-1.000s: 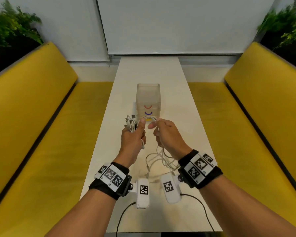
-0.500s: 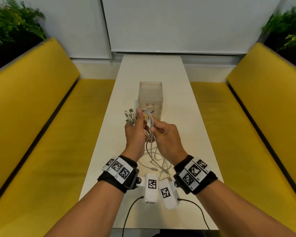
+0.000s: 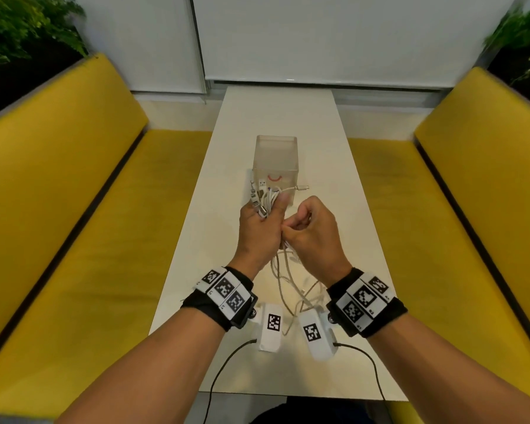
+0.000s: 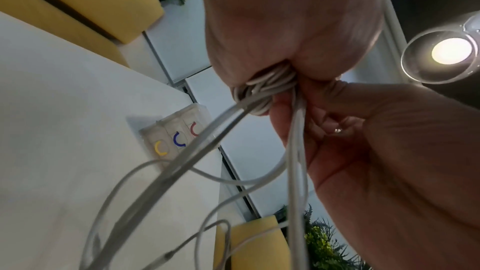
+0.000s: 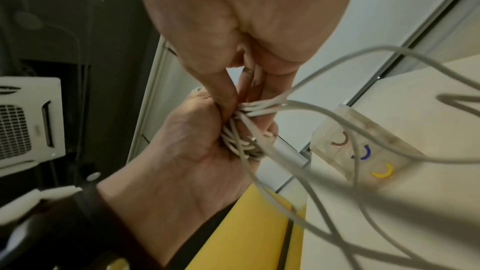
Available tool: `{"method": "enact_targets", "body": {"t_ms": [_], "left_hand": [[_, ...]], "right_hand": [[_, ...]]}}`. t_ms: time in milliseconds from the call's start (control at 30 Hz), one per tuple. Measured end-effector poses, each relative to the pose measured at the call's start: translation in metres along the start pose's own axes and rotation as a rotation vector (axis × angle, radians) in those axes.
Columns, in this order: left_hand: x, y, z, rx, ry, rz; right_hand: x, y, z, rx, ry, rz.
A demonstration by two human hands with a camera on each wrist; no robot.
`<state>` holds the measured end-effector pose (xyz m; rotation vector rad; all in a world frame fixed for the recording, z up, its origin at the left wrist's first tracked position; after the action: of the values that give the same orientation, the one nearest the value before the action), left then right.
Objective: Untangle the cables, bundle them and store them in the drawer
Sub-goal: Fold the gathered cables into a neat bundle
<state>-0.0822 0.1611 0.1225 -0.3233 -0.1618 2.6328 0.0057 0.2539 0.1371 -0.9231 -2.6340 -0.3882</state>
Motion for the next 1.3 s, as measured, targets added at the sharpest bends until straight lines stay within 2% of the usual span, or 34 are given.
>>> {"method": "enact_targets", "body": {"t_ms": [133, 200, 267, 333, 433, 567, 633, 767, 967, 1033, 1200, 1300], "left_hand": [[0.003, 0.010, -0.002, -0.005, 0.023, 0.045], [0.006, 0.012, -0.003, -0.061, 0.040, 0.037], [0.005, 0.009, -0.005, -0.127, 0.060, -0.001], [0.004, 0.005, -0.009, -0.169, 0.105, -0.026], [0.003, 0.002, -0.010, -0.202, 0.130, -0.050], [0.003, 0.002, -0.006, -0.233, 0.137, -0.075], [0.005, 0.006, -0.006, -0.244, 0.128, -0.075], [0.009, 0.020, -0.008, -0.262, 0.114, -0.055], [0.015, 0.045, 0.001, -0.333, 0.092, 0.004], [0.019, 0.054, 0.007, -0.318, 0.074, 0.012], [0.019, 0.062, 0.002, -0.218, 0.078, 0.093], [0.018, 0.060, -0.001, -0.182, 0.097, 0.143]], "right_hand": [[-0.005, -0.001, 0.013, 0.201, -0.138, -0.108], [-0.006, 0.002, 0.023, 0.199, -0.204, -0.168], [-0.010, -0.004, 0.033, 0.165, -0.287, -0.281], [-0.017, -0.020, 0.038, 0.267, -0.365, -0.414], [-0.027, -0.038, 0.034, 0.480, -0.391, -0.529], [-0.049, -0.051, 0.036, 0.457, -0.416, -0.736], [-0.048, -0.047, 0.041, 0.365, -0.406, -0.757], [-0.042, -0.033, 0.052, 0.022, -0.246, -0.804], [-0.048, -0.009, 0.087, -0.164, -0.175, -0.763], [-0.051, 0.007, 0.096, -0.130, -0.210, -0.708], [-0.040, 0.020, 0.080, 0.219, -0.297, -0.560], [-0.031, 0.022, 0.071, 0.349, -0.335, -0.530]]}}
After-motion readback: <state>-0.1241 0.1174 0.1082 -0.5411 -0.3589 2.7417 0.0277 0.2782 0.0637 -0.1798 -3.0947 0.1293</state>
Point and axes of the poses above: each hand's wrist, its own x-axis towards the middle knuckle, its own y-axis out of the back of the hand, z = x × y, the point moved 9 cm from there along x, towards the middle knuckle, and after that the axes turned 14 degrees about y, right-handed, at the moved point
